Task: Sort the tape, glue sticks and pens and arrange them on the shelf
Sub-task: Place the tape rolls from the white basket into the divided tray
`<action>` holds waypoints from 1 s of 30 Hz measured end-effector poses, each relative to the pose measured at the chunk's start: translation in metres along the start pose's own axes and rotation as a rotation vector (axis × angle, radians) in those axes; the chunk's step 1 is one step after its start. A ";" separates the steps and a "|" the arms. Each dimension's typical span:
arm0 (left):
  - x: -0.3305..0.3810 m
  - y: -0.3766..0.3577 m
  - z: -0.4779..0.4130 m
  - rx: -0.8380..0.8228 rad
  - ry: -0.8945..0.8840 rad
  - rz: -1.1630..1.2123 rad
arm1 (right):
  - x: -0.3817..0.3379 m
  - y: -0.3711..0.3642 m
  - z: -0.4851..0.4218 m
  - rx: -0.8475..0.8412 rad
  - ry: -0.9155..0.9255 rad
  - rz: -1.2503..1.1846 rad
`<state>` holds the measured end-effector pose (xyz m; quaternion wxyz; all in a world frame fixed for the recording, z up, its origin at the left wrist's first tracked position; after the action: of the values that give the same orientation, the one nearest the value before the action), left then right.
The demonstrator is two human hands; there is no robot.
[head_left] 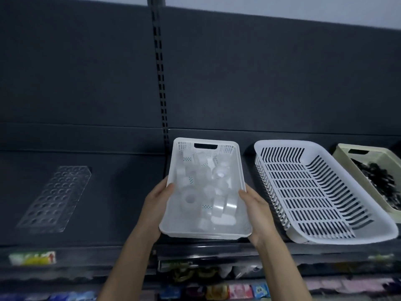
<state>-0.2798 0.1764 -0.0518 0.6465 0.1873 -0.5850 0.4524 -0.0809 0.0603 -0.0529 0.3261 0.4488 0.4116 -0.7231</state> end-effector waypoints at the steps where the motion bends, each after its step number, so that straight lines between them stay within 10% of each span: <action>1: 0.005 0.001 0.006 0.017 -0.023 0.004 | -0.003 -0.004 0.000 -0.022 0.007 0.013; 30: 0.050 0.241 0.316 0.836 -0.450 0.215 | 0.073 -0.374 0.081 -0.846 -0.068 0.326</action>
<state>-0.6643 0.0763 0.0029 0.3229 0.4626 -0.4946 0.6612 -0.4541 0.1484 0.0141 0.6037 0.3113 0.5837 -0.4449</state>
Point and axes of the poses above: each hand's wrist, its own z-axis away from the middle knuckle, its own y-axis out of the back of the hand, x = y × z, the point moved 2 cm from there along -z, towards the middle knuckle, and after that the axes turned 12 degrees about -x, right-handed, at the moved point
